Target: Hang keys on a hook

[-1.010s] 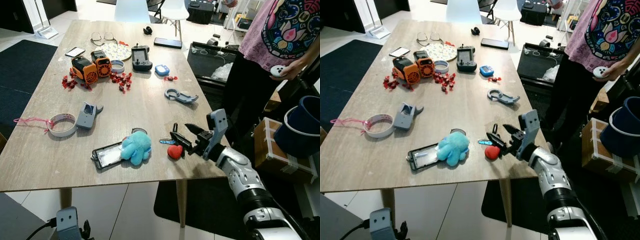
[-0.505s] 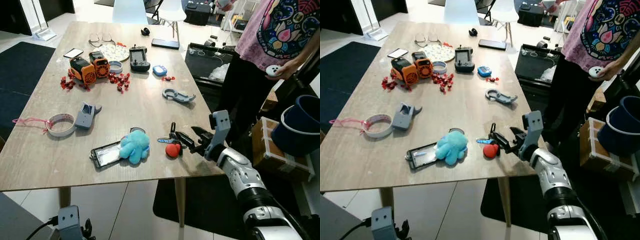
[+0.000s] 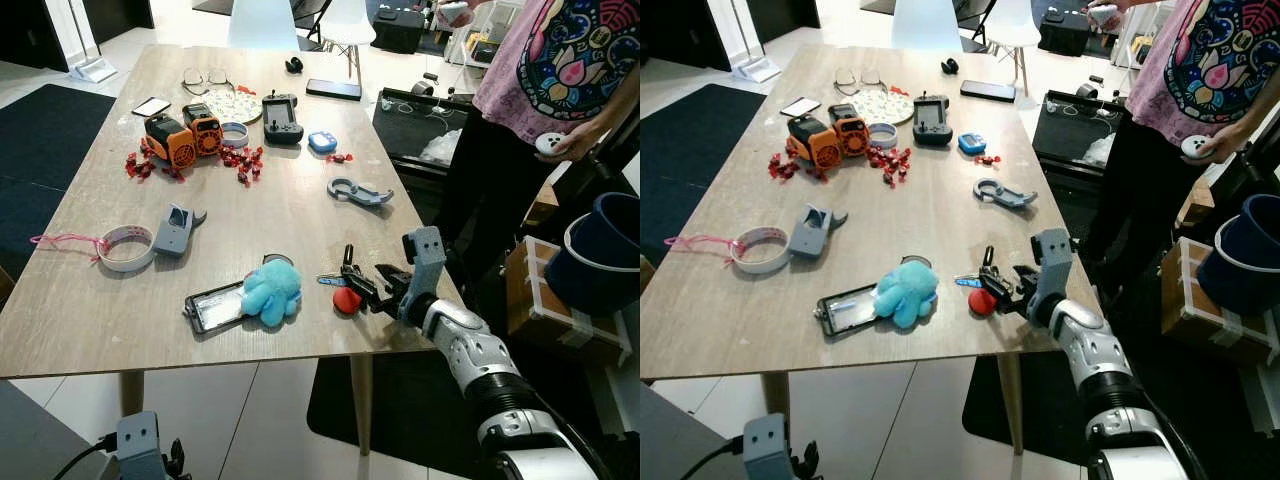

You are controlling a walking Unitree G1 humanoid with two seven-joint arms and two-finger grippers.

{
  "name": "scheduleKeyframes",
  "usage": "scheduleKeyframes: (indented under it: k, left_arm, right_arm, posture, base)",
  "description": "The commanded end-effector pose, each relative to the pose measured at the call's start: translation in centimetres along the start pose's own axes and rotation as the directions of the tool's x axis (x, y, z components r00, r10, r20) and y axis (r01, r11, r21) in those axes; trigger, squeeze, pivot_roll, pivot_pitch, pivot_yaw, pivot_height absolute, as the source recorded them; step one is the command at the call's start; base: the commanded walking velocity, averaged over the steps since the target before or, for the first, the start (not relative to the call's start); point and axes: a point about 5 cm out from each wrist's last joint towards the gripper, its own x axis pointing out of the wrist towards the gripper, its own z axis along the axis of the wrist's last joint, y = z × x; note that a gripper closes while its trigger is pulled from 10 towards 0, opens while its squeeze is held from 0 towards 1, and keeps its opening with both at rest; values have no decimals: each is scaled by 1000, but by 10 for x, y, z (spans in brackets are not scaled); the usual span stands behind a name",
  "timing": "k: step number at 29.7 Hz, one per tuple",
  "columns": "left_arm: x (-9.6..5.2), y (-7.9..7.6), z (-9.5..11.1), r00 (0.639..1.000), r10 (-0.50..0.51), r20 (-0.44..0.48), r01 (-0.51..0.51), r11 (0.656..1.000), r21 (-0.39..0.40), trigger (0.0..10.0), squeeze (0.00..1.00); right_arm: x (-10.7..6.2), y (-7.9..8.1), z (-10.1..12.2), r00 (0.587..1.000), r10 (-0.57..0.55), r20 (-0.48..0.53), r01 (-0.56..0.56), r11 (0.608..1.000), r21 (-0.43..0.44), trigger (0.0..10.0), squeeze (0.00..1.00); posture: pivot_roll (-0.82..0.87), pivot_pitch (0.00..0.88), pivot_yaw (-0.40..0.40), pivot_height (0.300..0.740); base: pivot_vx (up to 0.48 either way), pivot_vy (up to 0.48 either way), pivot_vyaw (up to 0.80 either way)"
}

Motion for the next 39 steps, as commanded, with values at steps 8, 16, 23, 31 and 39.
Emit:
scheduleKeyframes:
  k: [8,16,23,31,39]
  left_arm:
    - [-4,1,-10,999,10,-43,-11,1000,-8,10000,0]
    - [-4,1,-10,999,14,-46,-14,1000,-8,10000,0]
    - [-4,1,-11,998,19,-53,-19,1000,-5,10000,0]
    - [-4,2,-12,998,26,-63,-26,1000,2,10000,0]
    - [-3,2,-12,997,26,-67,-26,1000,5,10000,0]
  right_arm:
    - [-16,-32,-1,960,-270,70,267,963,45,10000,0]
    - [-17,-31,-4,956,-283,73,283,959,14,2784,0]
    - [-15,-29,-6,955,-288,68,292,955,-44,10000,0]
    - [-14,-30,-5,948,-308,75,313,947,-71,10000,0]
    - [-12,-29,-3,948,-308,84,315,946,-76,10000,0]
  posture:
    - [65,104,-80,740]
    - [65,106,-81,740]
    - [67,108,-83,740]
    - [65,111,-82,740]
    - [65,106,-81,740]
  base:
    - [0,0,0]
    - [0,0,0]
    - [0,0,0]
    - [0,0,0]
    - [0,0,0]
